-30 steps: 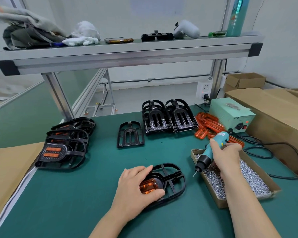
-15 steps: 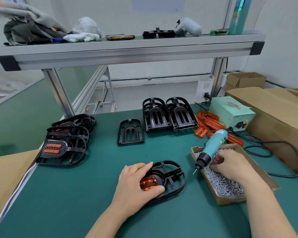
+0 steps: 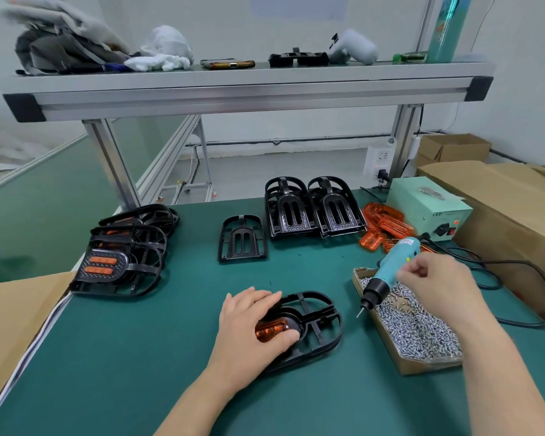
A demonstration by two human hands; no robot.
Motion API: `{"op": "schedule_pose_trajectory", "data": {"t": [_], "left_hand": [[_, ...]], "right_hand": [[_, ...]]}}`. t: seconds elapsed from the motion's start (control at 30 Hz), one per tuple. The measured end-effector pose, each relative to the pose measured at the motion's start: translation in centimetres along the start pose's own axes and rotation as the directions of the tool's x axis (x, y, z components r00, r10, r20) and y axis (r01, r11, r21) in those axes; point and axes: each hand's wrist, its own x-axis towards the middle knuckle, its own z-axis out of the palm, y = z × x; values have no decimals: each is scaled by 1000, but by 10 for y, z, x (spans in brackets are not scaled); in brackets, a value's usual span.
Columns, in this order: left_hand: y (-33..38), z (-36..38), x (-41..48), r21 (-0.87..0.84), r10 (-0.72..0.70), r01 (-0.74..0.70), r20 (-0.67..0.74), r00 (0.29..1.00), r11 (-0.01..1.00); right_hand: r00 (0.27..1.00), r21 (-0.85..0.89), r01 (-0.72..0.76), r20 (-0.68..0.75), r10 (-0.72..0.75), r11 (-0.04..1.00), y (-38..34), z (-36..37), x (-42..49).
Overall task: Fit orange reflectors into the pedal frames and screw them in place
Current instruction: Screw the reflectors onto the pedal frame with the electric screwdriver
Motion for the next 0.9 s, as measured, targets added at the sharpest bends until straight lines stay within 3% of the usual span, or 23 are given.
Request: {"op": "schedule_pose_trajectory", "data": {"t": [0.1, 0.27, 0.6, 0.73, 0.83, 0.9], "left_hand": [[9, -1, 3, -46, 30, -35, -123, 992, 998], [34, -1, 9, -78, 96, -124, -287, 953, 989], [49, -6, 10, -145, 36, -103, -404, 914, 984], [45, -7, 10, -107, 54, -110, -431, 901, 988], [40, -9, 9, -96, 63, -108, -386, 920, 989], [38, -11, 7, -109, 30, -73, -360, 933, 991]], "right_hand": [[995, 240, 99, -5, -100, 966, -25, 3, -10], [975, 681, 24, 146, -168, 732, -69, 41, -36], [890, 844, -245, 391, -233, 478, -94, 67, -57], [872, 790, -267, 442, -212, 552, -91, 69, -57], [984, 736, -94, 170, -48, 671, -73, 62, -35], [995, 667, -41, -38, 90, 744, -55, 53, -18]]}}
